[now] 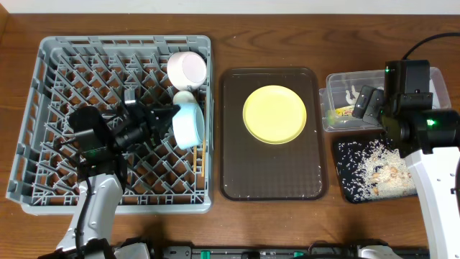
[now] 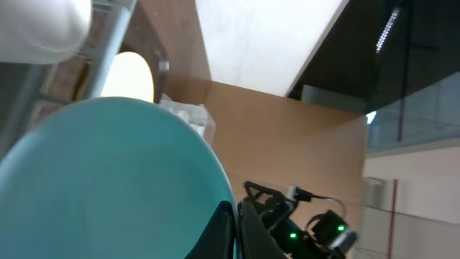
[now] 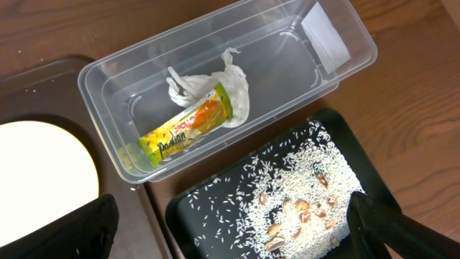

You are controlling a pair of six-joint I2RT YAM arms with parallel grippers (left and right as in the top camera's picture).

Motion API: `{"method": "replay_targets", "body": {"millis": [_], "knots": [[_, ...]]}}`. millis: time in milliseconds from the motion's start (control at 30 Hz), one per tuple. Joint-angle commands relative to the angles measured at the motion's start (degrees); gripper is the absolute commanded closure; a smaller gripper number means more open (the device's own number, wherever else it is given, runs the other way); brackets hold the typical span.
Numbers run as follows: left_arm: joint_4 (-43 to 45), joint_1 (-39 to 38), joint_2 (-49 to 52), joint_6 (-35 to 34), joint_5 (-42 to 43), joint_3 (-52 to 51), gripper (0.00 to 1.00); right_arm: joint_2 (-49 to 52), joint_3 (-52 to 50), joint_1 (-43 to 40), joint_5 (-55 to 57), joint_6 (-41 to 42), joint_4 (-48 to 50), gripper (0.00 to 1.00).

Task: Sort waste into correct bins and load items into the dishwasher rack
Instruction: 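Lower the blue bowl into the rack's right side and release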

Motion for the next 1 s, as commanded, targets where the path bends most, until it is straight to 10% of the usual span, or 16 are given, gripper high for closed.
{"method": "replay_targets", "body": {"millis": [0,500,600,733,967], "knots": [[0.8,-0.5,0.3,-3.9,1.4,-0.9,0.94,-0.3,0.2,0.0,0.9,-0.4,-0.1,0.01],[1.4,-0.7,0.3,3.2,-8.8,-8.0,0.9,-0.3,0.2,0.0,0.9,-0.4,-0.1,0.01],[7.0,0.1,0.3,3.6,-9.1,-8.0,0.83,-0.3,0.2,0.0,0.9,-0.4,-0.1,0.01],[17.2,2.4,0.3,3.5,-7.9,-7.4,0.34,-0.3,0.2,0.0,0.9,-0.4,-0.1,0.01],[17.8,7.8,0.3,3.4,-4.6,-6.5,0.26,-0.3,0.2,0.0,0.9,-0.4,-0.1,0.01]]}}
